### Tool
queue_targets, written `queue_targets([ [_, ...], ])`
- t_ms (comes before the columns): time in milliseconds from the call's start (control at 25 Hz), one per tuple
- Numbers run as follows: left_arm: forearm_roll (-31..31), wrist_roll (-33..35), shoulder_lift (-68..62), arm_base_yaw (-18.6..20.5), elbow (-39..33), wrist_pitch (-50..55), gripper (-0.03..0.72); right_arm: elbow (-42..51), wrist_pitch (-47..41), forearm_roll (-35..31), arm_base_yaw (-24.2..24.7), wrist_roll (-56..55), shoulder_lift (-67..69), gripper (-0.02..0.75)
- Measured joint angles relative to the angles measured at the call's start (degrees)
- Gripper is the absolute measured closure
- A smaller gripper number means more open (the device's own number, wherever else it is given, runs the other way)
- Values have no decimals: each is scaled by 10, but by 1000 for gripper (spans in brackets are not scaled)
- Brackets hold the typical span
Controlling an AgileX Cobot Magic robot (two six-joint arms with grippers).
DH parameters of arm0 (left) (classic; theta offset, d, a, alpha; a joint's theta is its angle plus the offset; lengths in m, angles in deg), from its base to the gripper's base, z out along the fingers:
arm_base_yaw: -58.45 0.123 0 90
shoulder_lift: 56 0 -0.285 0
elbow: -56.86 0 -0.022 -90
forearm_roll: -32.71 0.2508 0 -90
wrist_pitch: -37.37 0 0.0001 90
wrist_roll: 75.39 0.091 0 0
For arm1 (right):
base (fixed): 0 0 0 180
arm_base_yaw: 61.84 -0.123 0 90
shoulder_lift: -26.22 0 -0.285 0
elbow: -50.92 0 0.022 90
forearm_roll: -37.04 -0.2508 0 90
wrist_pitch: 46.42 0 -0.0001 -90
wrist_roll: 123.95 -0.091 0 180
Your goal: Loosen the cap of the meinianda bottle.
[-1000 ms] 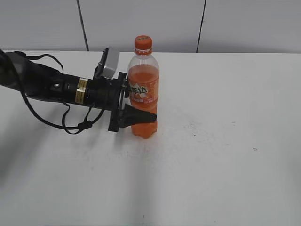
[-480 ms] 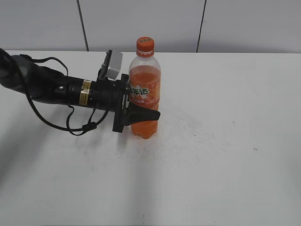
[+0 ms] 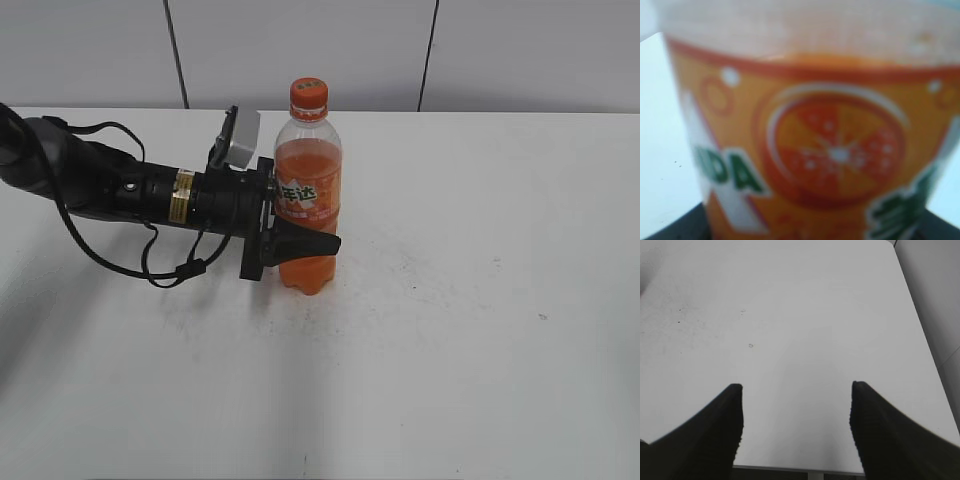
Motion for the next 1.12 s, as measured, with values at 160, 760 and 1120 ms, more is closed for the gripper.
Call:
queue_targets([
  [160,0,0,0,0,0,0,276,0,0,0,0,0,0,234],
  [760,-2,0,0,0,0,0,276,0,0,0,0,0,0,234],
  [1120,-4,-2,0,0,0,-1,276,-24,5,15,0,12,4,234],
])
